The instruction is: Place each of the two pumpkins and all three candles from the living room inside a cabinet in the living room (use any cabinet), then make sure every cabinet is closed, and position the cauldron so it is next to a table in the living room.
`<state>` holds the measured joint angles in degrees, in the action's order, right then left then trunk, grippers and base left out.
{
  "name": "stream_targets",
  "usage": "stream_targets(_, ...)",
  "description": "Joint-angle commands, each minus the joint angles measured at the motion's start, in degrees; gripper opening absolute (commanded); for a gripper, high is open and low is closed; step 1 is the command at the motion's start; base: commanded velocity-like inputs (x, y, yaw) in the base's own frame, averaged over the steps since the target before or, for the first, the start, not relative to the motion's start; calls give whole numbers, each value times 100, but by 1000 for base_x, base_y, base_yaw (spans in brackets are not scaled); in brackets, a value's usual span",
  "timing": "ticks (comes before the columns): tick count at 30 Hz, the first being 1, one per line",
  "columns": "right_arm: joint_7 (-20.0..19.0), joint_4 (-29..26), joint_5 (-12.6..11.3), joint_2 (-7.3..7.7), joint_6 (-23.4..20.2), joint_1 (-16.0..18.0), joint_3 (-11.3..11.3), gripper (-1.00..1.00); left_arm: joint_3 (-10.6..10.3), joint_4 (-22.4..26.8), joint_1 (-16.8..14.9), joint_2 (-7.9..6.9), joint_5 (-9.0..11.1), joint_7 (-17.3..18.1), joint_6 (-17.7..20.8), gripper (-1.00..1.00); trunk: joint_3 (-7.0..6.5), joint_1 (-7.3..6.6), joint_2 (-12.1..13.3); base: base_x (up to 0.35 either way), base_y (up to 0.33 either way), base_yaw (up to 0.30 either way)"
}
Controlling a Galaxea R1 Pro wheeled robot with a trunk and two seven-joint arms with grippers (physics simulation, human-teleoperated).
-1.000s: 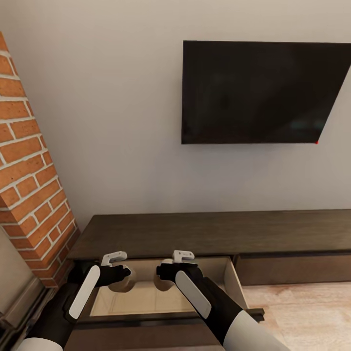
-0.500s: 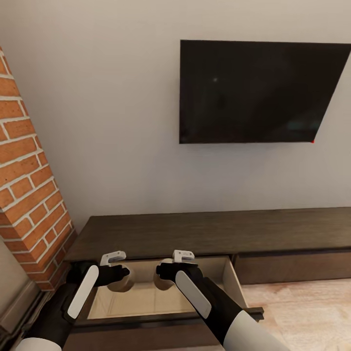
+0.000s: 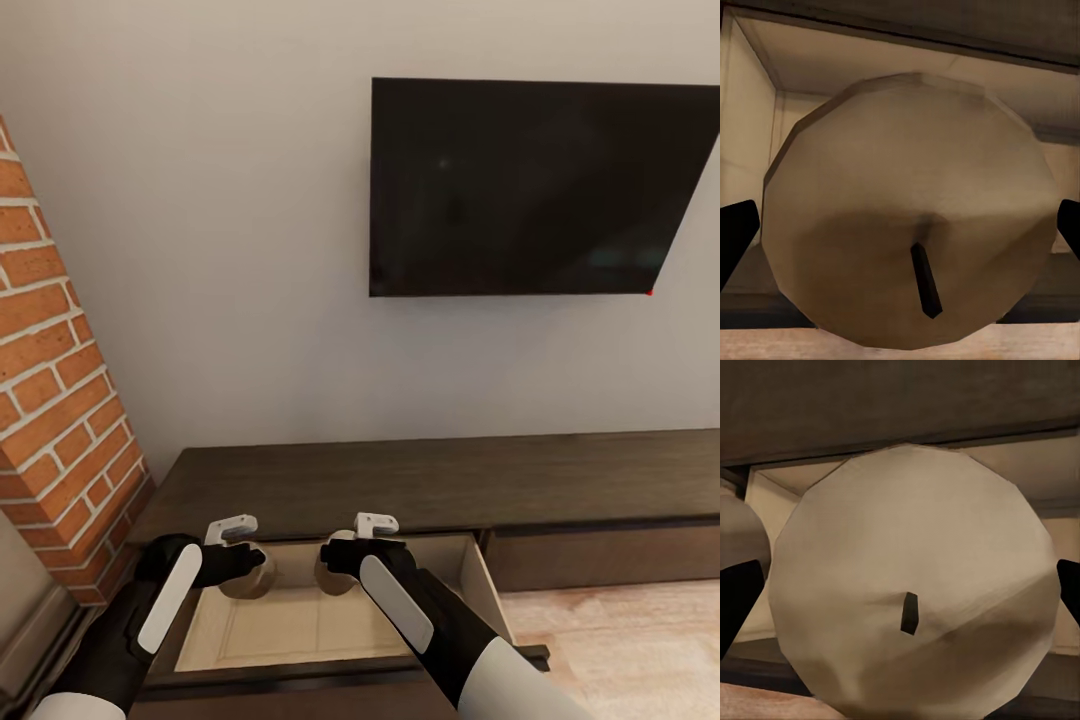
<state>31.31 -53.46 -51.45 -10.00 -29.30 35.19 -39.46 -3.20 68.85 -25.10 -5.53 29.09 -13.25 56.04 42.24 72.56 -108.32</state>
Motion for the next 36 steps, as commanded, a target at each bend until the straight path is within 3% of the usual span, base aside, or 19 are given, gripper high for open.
stream_targets(1,51,-6,-44,0,-5,6,-9,-100,-14,6,-4,-4,61,-60,12,-100,6,1,-3,80,0,0)
stream_targets(22,51,9,-44,0,-5,6,-9,-100,-15,6,-4,0,36,-64,12,-100,6,1,-3,70,0,0)
stream_targets(36,146,324,-31,0,-36,85,-9,-100,-27,6,-4,41,25,-79,12,-100,257,308,-564,0,0,0)
